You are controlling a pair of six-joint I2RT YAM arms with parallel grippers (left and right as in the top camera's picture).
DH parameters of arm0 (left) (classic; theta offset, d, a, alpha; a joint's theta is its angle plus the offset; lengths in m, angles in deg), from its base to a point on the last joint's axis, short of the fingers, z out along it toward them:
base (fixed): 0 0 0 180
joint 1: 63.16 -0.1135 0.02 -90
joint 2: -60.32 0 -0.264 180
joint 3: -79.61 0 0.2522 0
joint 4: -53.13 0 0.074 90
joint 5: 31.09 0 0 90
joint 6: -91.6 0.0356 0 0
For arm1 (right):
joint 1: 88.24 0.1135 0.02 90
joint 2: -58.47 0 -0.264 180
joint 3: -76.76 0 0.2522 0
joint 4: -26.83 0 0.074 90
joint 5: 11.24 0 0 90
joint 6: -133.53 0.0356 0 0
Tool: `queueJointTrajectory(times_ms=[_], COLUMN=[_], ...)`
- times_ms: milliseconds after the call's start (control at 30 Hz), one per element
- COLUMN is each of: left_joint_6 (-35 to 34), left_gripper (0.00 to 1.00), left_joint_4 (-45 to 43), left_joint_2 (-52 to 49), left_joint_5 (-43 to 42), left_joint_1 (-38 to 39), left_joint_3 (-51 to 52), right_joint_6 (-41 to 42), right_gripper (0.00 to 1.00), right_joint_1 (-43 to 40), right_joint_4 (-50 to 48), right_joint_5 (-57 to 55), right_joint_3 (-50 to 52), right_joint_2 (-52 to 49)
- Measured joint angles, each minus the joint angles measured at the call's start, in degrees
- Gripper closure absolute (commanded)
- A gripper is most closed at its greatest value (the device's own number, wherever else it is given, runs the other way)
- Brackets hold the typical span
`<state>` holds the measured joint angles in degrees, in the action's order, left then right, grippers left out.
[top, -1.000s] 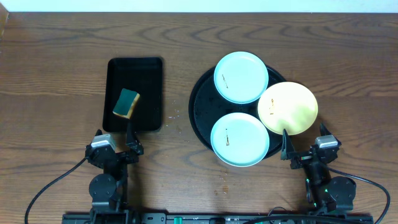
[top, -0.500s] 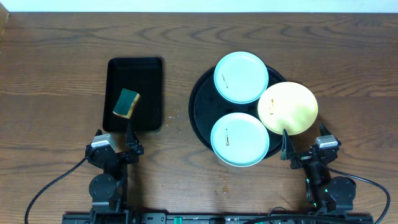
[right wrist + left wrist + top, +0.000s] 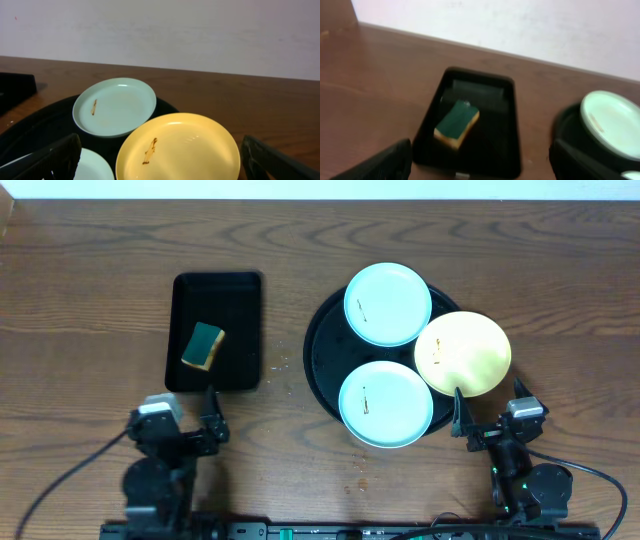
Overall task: Clean dirty plates on tray and stack at the side
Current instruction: 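Move the left gripper over the green-yellow sponge in the black tray, then lower the left gripper and grasp the sponge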
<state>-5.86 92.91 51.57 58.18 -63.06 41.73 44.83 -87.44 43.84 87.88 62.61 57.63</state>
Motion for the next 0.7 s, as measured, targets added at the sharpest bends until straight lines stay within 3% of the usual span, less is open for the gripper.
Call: queueJointTrajectory(times_ms=[133,333,500,700], left_joint_6=[2.01,8.26,10.47,11.87], left_gripper=[0.13,0.13,0.13,0.16], left_joint_4=[14.01,42.40,45.53,45.38], left_joint_2=[-13.66,-40.74,-57.48,-69.64], left_joint_5=[-2.40,-4.94,-5.38,-5.40], left_joint_1=[0.00,0.00,0.02,0.00], left_joint_3=[-21.51,-53.92,-67.14,-68.00], right_joint_6=[0.00,0.00,0.00,0.00], right_gripper=[0.01,0.01,0.01,0.01], right_joint_1=[0.00,0.00,0.00,0.00], right_joint_4=[0.00,0.02,0.00,-0.02], right_joint_5=[0.02,0.02,0.00,0.00], right_joint_3=[0.00,0.00,0.00,0.00], right_joint_2=[-0.02,-0.02,-0.02,-0.02])
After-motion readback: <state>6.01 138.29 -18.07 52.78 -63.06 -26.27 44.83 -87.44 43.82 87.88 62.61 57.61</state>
